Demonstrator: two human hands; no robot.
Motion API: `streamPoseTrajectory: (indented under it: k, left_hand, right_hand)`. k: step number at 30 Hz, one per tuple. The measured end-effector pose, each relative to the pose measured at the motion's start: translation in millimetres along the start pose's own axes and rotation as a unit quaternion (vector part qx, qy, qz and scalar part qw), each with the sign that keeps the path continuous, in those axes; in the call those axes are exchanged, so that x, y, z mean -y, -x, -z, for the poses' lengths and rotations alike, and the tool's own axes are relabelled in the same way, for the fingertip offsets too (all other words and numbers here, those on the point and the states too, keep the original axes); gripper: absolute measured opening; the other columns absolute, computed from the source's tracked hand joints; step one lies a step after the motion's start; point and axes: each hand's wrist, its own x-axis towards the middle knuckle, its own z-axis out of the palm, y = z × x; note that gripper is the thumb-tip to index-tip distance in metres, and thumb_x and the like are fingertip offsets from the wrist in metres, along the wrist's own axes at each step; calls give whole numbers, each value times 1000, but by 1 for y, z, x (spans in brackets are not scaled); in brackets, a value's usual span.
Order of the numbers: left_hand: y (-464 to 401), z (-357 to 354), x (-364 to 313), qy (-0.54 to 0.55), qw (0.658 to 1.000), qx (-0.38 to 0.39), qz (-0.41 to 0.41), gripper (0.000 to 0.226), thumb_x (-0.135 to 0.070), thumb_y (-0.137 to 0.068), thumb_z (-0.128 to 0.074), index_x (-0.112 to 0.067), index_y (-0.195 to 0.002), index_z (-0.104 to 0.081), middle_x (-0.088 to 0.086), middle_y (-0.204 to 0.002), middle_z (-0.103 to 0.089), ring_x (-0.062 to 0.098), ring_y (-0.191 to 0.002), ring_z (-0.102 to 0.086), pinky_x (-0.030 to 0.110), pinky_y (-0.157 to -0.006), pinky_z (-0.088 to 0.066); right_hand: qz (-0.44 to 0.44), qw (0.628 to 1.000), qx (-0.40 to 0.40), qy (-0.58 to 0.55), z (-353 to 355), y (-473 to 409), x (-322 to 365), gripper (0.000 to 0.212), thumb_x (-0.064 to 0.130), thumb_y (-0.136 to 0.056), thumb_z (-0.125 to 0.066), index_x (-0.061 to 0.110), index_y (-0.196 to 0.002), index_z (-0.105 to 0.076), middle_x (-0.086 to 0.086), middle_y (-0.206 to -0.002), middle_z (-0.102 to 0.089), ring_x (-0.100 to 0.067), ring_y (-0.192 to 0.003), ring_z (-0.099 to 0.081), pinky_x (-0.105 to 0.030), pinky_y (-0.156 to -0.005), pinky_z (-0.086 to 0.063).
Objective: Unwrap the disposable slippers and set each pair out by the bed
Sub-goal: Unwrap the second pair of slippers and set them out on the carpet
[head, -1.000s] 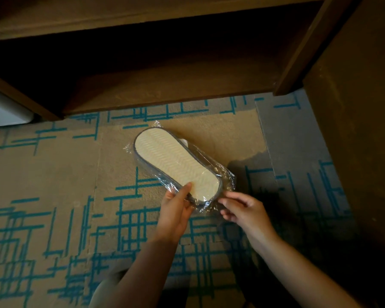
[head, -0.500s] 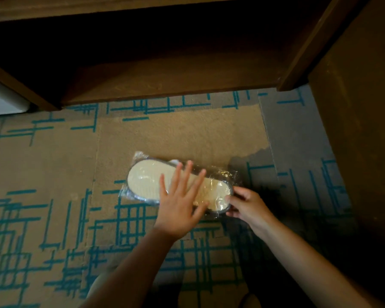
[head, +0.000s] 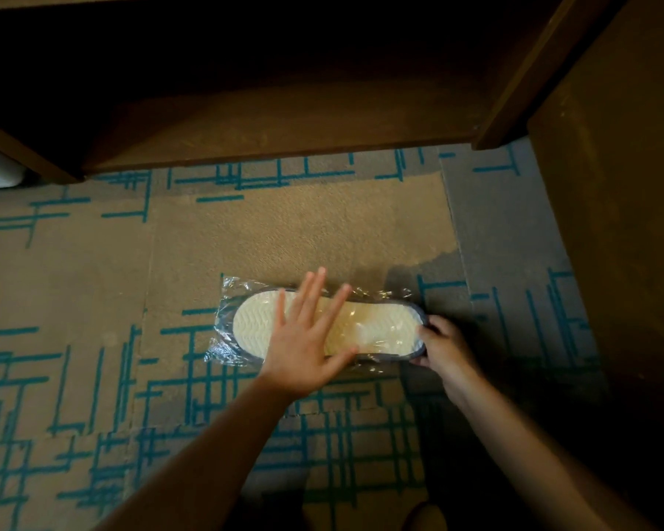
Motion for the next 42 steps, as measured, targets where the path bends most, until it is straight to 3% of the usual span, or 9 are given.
streamPoseTrajectory:
  k: [3, 7, 15, 19, 23, 28, 31, 35, 42]
  left_hand:
    - [14, 3, 27, 33, 991, -66, 110, 67, -66, -82, -2, -38, -142, 10, 0, -155, 14, 15, -143, 14, 48, -114, 16]
    - [50, -17, 72, -2, 992, 16, 124, 69, -69, -81, 2, -39, -143, 1, -1, -156, 5, 14, -144, 5, 61, -114, -11]
    - [57, -18, 94, 1, 985, 15, 172, 76, -74, -75, 7, -39, -142, 3, -2, -157, -3, 16, -144, 1, 60, -112, -1]
    - [57, -16, 105, -30, 977, 39, 206, 77, -75, -74, 5, -37, -141, 11, -11, -155, 9, 12, -143, 10, 61, -111, 5]
    - [58, -6, 126, -25, 970, 48, 235, 76, -67, -74, -5, -37, -142, 10, -11, -155, 10, 15, -143, 12, 61, -111, 8]
    - [54, 26, 137, -19, 965, -73, 253, 76, -49, -72, -26, -31, -145, -15, 3, -158, 3, 22, -145, 7, 61, -111, 4]
    - [34, 32, 98, 10, 968, -95, 232, 73, -56, -77, -21, -33, -145, -7, 3, -156, 13, 22, -144, 14, 61, -110, 6]
    - [10, 5, 39, -13, 995, 11, 96, 69, -70, -80, -7, -42, -140, 13, -2, -151, 24, 22, -141, 21, 63, -108, 12]
    - [2, -11, 38, 26, 993, 73, 91, 78, -75, -75, -14, -43, -137, 22, -6, -154, 23, 16, -142, 20, 59, -112, 8]
  right_hand:
    - [-4, 1000, -12, -27, 10, -6, 3, 42, 9, -98, -39, 9, -140, -35, -20, -137, -46, -29, -101, -53, -29, -65, -49]
    - [12, 999, -29, -19, 12, -11, 3, 41, 9, -97, -40, 9, -138, -39, -19, -135, -49, -28, -100, -55, -30, -66, -51]
    - [48, 997, -23, -49, 15, -11, 7, 42, 10, -95, -45, 12, -138, -41, -15, -134, -49, -21, -98, -54, -27, -70, -50]
    - [39, 993, -51, -102, 30, -12, 10, 40, 11, -94, -49, 12, -134, -45, -17, -131, -52, -22, -99, -54, -30, -72, -49]
    - [23, 987, 9, -160, 47, -16, 10, 38, 6, -90, -54, 10, -128, -48, -18, -120, -57, -22, -84, -61, -30, -67, -50]
    - [-18, 988, 83, -130, 38, -16, 6, 42, -1, -87, -55, 5, -127, -47, -17, -106, -63, -25, -82, -62, -26, -54, -59]
    - [-21, 988, 85, -129, 29, -17, 4, 44, 1, -88, -55, 5, -130, -44, -22, -118, -58, -25, -80, -63, -26, -51, -59]
    - [-4, 993, 80, -92, 20, -17, 2, 48, 8, -88, -57, 9, -133, -39, -21, -124, -55, -31, -93, -62, -32, -62, -58]
    - [39, 988, -50, -144, 40, -24, 7, 29, 11, -93, -50, 15, -121, -47, -13, -119, -49, -27, -105, -50, -31, -61, -47]
